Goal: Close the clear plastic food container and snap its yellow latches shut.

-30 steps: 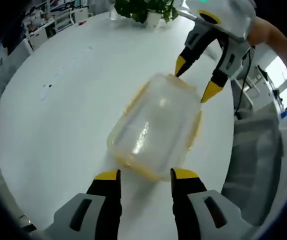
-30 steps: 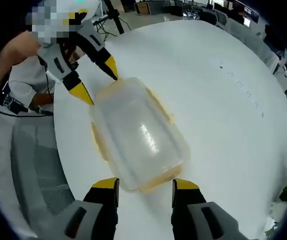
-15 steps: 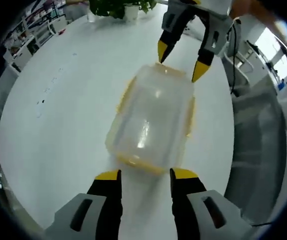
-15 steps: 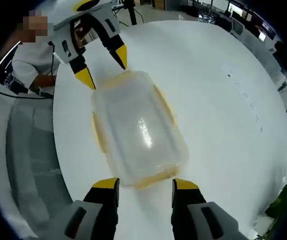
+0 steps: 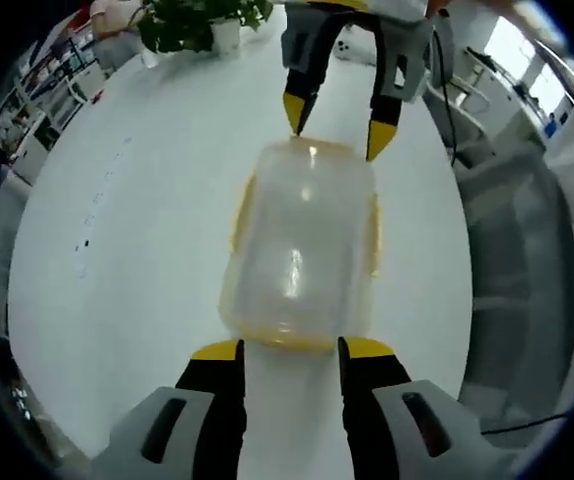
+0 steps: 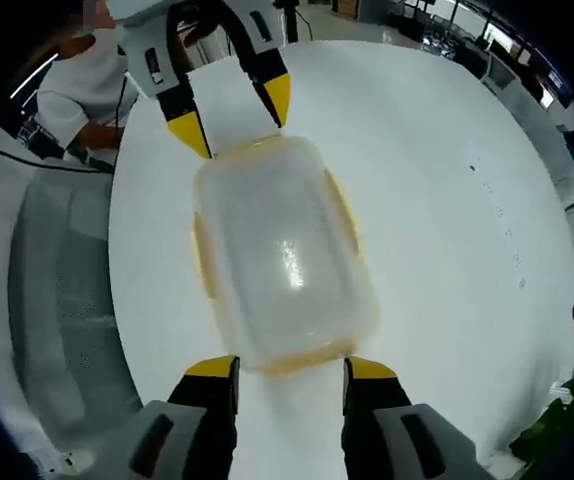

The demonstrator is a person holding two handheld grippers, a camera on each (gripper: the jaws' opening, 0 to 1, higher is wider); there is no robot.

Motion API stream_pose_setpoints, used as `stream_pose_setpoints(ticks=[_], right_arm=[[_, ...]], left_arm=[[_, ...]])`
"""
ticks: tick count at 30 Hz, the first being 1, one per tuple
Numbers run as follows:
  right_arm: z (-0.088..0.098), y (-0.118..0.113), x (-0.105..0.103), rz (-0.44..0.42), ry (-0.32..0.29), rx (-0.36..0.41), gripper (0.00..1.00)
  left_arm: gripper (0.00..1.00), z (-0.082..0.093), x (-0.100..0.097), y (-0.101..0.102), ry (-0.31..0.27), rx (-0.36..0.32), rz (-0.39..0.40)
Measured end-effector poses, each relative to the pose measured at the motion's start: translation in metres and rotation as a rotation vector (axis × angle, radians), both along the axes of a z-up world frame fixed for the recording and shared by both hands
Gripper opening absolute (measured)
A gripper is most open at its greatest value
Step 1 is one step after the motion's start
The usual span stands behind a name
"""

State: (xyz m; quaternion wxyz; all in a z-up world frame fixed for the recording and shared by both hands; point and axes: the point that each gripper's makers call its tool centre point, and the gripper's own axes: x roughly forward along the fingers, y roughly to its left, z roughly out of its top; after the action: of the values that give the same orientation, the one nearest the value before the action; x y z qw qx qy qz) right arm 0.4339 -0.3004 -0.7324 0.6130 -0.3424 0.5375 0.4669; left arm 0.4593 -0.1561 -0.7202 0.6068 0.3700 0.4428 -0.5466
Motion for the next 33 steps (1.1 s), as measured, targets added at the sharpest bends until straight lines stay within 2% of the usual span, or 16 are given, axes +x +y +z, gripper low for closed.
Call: stream_pose_setpoints(ticks=[5, 10, 13, 18, 20, 23, 33], right_arm=[[0.001, 0.001, 0.002, 0.006, -0.006, 0.004, 0.38], [0.005, 0.01, 0.005, 0.008, -0.022, 0.037, 0.35], [0.005, 0.016, 0.006, 0.016, -0.021, 0.055, 0.37], [0.006, 0.023, 0.006, 0.029, -0.027, 0.069, 0.36], [0.008, 0.027, 0.008, 0.036, -0.038, 0.079, 0.36], [0.009, 0.034, 0.011, 0.039, -0.045, 0.112, 0.35], [0.012, 0.058, 0.014, 0.044, -0.061, 0.212, 0.34]], left_arm=[[0.35, 0.0, 0.0, -0.001, -0.009, 0.007, -0.019], [0.32, 0.005, 0.0, -0.01, -0.031, -0.016, -0.039], [0.34, 0.005, -0.002, -0.016, -0.014, -0.03, -0.036], [0.33, 0.005, -0.006, -0.022, -0.011, -0.033, -0.041], [0.33, 0.003, -0.008, -0.024, -0.024, -0.025, -0.066], [0.33, 0.004, -0.011, -0.031, -0.002, -0.049, -0.057], [0.34, 0.008, -0.013, -0.053, -0.001, -0.096, -0.052]])
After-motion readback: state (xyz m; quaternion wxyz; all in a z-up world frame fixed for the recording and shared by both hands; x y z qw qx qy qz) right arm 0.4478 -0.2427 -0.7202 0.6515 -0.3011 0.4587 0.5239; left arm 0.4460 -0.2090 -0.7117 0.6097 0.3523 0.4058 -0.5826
